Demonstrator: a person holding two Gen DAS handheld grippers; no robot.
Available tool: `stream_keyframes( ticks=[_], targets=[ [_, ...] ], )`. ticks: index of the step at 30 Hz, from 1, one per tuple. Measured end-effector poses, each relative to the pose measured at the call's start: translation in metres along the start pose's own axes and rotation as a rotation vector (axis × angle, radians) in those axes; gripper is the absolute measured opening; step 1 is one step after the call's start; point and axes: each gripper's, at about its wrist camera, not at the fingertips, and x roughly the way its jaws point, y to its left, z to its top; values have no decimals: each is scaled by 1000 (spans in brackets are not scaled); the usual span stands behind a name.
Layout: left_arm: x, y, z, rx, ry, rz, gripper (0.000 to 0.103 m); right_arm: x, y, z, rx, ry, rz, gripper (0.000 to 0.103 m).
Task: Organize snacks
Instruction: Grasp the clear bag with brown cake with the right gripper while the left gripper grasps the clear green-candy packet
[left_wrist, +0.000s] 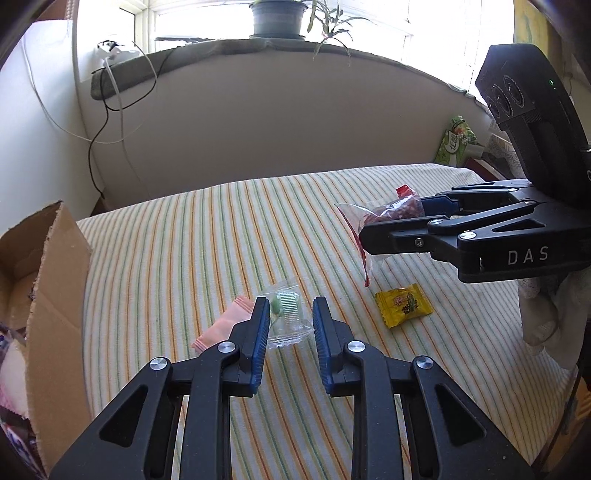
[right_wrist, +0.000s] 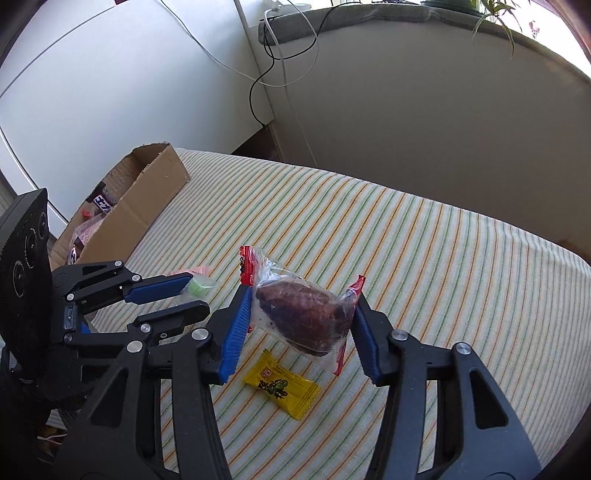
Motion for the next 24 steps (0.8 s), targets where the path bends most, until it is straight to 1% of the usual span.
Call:
stream_keyframes(
  ticks=[7, 13, 20, 24],
  targets=[
    [-24, -5, 0, 6, -46, 0, 22, -18, 3, 0, -7, -21, -17, 54],
    [-54, 0, 3, -5, -105, 14, 22, -33, 13, 3, -20, -51, -17, 54],
    [-88, 8, -3, -20, -170, 51, 22, -47, 38, 10, -66, -84, -20, 54],
    [-107, 25, -7, -53, -203, 63, 22, -50, 57, 17, -96, -92, -13, 54]
  ],
)
